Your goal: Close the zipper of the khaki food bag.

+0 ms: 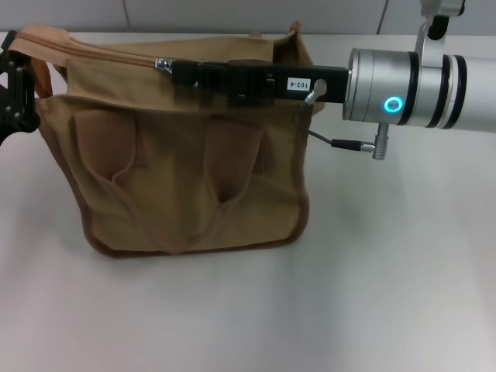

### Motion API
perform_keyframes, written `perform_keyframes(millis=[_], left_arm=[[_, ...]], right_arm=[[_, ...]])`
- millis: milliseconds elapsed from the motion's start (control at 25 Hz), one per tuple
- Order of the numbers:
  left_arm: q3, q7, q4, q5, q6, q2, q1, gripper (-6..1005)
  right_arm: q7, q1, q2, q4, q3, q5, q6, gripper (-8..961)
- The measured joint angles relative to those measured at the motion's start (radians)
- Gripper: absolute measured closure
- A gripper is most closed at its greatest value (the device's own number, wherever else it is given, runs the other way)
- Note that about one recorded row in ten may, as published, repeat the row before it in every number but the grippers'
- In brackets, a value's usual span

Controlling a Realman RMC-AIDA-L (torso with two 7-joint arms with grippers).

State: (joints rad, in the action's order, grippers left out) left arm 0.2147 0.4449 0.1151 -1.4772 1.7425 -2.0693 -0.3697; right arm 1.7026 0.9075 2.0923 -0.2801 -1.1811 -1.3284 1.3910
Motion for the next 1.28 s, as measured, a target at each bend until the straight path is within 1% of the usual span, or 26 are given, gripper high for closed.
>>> perform_keyframes(millis=[240,360,400,600,1000,1280], left_arm=[[0.0,0.0,0.0,0.0,-0.001,0.0,0.0,958],[0.0,0.0,0.0,0.0,-0.002,0.0,0.0,958],[0.0,0.0,0.0,0.0,-0.003,0.0,0.0,958],[0.0,0.0,0.0,0.0,-0.004,0.0,0.0,957],[0.0,0.0,0.0,0.0,-0.005,0.0,0.001,956],[0.0,0.0,0.0,0.0,-0.005,0.0,0.002,955]], right_arm=[[0.001,-0.017,0.0,-0.018,-0.001,-0.003,0.001,945],[0.009,-0.04,0.0,-0.046,-0.003,-0.003,0.001,945],[0.016,-0.06,0.0,-0.07,-0.012,-0.003,0.002,945],[0.03,-0.09,0.0,-0.106,-0.028,0.0,0.005,945],[0.035,-0.125,0.0,-0.146,-0.03,0.0,0.013,945],[0.039,-0.134,0.0,-0.154,-0.032,0.0,0.024,945]])
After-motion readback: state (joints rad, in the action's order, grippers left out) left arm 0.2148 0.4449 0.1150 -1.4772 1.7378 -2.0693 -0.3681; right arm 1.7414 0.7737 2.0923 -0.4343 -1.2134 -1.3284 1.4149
